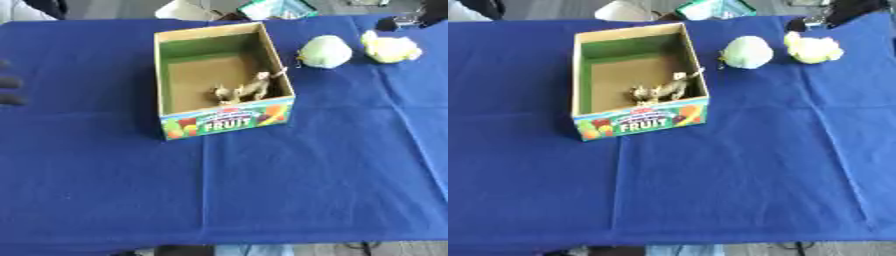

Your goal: Pick up objects on the table and place them in the box.

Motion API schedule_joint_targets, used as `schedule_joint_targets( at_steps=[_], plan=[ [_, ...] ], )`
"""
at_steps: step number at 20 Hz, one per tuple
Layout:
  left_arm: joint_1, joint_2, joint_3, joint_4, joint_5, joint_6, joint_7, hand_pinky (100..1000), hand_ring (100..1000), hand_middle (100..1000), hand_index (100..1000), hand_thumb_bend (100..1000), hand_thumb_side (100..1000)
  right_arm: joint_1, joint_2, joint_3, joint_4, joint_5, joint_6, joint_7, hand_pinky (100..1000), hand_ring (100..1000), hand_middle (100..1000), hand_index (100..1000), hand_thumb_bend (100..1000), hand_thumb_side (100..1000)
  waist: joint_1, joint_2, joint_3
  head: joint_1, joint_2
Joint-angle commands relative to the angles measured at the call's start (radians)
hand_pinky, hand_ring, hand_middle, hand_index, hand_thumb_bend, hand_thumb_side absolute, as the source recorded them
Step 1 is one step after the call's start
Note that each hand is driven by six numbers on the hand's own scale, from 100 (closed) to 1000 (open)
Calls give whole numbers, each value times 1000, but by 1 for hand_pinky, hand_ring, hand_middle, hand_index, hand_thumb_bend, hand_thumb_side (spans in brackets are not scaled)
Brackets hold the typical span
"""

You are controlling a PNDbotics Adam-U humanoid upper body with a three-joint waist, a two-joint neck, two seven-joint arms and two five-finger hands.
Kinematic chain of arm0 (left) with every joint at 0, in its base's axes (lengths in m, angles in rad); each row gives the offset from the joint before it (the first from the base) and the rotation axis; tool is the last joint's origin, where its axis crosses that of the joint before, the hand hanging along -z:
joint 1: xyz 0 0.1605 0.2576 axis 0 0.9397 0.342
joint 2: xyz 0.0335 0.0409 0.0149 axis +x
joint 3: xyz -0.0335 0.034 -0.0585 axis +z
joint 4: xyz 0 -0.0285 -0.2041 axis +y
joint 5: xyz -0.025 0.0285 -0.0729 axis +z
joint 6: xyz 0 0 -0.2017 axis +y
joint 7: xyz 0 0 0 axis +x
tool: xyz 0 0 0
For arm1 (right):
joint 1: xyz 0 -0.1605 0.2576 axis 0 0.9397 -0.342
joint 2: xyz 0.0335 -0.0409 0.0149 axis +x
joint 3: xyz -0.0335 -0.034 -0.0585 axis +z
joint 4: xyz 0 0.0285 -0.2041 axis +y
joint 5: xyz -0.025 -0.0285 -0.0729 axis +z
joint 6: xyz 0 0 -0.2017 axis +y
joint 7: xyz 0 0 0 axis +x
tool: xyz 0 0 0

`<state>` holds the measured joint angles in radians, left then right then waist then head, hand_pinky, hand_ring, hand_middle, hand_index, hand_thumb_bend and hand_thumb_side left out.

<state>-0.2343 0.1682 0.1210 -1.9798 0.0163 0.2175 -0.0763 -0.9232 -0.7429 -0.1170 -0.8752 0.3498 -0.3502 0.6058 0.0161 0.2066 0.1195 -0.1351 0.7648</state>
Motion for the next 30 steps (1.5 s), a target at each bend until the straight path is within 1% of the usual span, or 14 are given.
schedule_joint_targets(
  at_steps=[1, 8, 9, 13, 20, 21, 22, 30],
  plan=[
    [-10, 21, 8, -20, 3, -3, 1, 544, 624, 653, 775, 328, 609, -12, -38, -6, 12, 4, 8, -47, 841, 851, 793, 860, 603, 320, -1, -12, 3, -4, -2],
    [-13, 18, 6, -19, 5, -4, -3, 544, 624, 653, 775, 327, 609, -11, -10, 31, 43, 30, 2, -149, 838, 846, 788, 858, 598, 317, 4, -9, 12, -12, -6],
    [-14, 18, 5, -19, 5, -5, -4, 544, 624, 653, 775, 327, 609, -11, -5, 36, 48, 37, 0, -164, 838, 846, 788, 858, 608, 309, 5, -9, 14, -14, -7],
    [-16, 17, 4, -19, 7, -6, -5, 545, 625, 653, 775, 327, 609, -10, 11, 56, 64, 58, -6, -225, 838, 846, 787, 858, 594, 314, 7, -7, 17, -20, -11],
    [-20, 13, 1, -18, 11, -7, -11, 545, 625, 654, 776, 325, 610, -11, 63, 85, 109, 93, -10, -325, 837, 843, 783, 856, 593, 315, 14, -2, 26, -37, -16],
    [-20, 12, 0, -18, 11, -8, -11, 545, 625, 654, 776, 325, 610, -12, 69, 87, 116, 95, -10, -336, 836, 842, 782, 855, 604, 306, 15, -2, 27, -38, -17],
    [-20, 12, 0, -17, 12, -8, -12, 545, 625, 654, 776, 325, 610, -11, 75, 89, 122, 96, -11, -343, 835, 842, 782, 855, 593, 316, 16, -2, 28, -38, -17],
    [-24, 11, -4, -15, 14, -9, -18, 545, 626, 654, 776, 322, 611, -7, 98, 90, 157, 90, -4, -374, 833, 838, 777, 852, 594, 327, 19, 0, 35, -42, -18]
  ],
)
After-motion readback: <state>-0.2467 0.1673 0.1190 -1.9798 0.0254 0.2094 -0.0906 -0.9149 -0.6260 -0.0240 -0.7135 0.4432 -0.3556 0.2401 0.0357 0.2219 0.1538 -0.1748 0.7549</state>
